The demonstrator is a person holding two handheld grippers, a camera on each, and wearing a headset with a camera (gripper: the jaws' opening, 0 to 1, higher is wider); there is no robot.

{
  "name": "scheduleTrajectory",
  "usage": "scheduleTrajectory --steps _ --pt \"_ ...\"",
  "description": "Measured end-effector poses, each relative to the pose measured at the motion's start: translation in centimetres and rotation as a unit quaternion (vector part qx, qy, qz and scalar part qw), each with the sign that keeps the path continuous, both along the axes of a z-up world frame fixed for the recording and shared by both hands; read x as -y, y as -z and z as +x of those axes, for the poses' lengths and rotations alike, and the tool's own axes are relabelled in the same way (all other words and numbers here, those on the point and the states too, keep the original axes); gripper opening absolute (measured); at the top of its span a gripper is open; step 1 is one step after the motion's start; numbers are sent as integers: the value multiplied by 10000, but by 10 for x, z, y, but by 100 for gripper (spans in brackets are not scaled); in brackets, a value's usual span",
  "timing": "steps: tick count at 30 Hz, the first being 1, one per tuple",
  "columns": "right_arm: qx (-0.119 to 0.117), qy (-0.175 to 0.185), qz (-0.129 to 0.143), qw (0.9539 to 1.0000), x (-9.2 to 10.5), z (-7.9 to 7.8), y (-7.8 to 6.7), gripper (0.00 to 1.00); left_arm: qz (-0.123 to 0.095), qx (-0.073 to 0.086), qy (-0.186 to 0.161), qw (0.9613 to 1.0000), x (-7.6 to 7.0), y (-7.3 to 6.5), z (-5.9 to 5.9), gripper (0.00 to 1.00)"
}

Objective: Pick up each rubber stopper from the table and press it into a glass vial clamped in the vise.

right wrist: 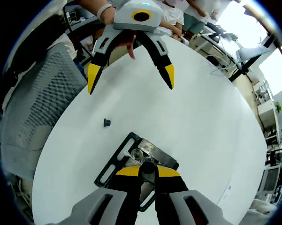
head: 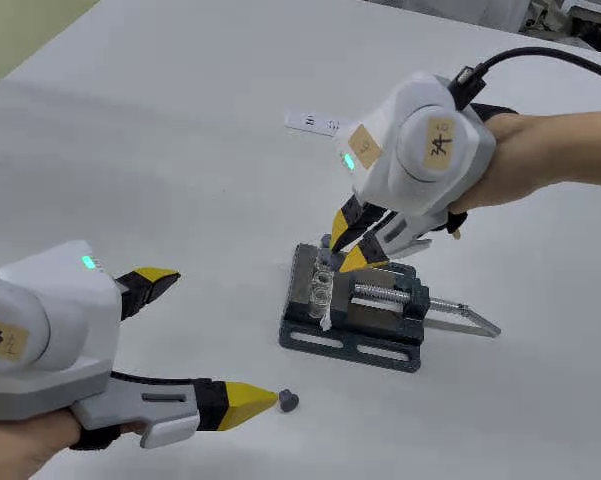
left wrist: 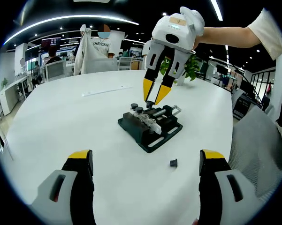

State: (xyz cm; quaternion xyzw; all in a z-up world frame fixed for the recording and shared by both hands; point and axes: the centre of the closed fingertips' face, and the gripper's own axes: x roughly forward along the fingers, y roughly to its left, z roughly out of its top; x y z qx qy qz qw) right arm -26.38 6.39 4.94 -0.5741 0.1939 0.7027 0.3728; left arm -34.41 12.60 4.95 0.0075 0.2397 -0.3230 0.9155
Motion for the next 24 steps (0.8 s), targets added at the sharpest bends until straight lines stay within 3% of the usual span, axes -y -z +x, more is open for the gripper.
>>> scheduleTrajectory --steps 10,24 --pt "-53 -232 -280 9993 1 0 9 5 -15 -46 -11 10000 -1 1 0 92" --pt "-142 -243 -389 9988 -5 1 19 5 -73 -109 -74 9999 -5 6 -1 91"
